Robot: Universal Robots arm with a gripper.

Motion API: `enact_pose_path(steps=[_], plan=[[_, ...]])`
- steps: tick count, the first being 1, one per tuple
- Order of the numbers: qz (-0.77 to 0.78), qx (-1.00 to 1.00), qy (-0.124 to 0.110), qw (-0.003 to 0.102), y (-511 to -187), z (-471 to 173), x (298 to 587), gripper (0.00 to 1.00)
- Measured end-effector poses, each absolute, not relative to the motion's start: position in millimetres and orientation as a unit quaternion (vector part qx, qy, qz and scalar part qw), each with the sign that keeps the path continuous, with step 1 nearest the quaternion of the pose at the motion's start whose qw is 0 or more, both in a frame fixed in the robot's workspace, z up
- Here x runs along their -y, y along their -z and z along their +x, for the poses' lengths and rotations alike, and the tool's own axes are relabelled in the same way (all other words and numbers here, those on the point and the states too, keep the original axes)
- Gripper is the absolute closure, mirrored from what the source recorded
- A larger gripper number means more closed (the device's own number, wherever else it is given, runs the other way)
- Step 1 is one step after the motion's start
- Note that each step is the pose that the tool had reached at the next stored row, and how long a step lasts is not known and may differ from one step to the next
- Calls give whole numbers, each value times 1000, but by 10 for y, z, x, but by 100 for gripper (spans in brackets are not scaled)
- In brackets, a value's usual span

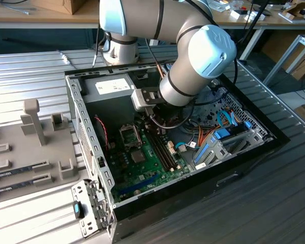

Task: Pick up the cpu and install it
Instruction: 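Install the first cpu locking lever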

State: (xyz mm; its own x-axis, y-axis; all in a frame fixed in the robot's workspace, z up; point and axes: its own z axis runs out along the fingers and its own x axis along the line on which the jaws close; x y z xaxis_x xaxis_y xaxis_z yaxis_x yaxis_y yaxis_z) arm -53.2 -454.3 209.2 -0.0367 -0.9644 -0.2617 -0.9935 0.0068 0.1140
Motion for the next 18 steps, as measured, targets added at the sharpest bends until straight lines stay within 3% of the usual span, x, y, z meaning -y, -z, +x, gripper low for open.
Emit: enact_pose_path(steps=[6, 14, 18], plan=[[-679, -720, -133, 57, -2092, -535, 4546, 89], [-629, -764, -128, 66, -2089, -547, 4545, 89], [-628, -763, -137, 73, -2069, -702, 4545, 89]])
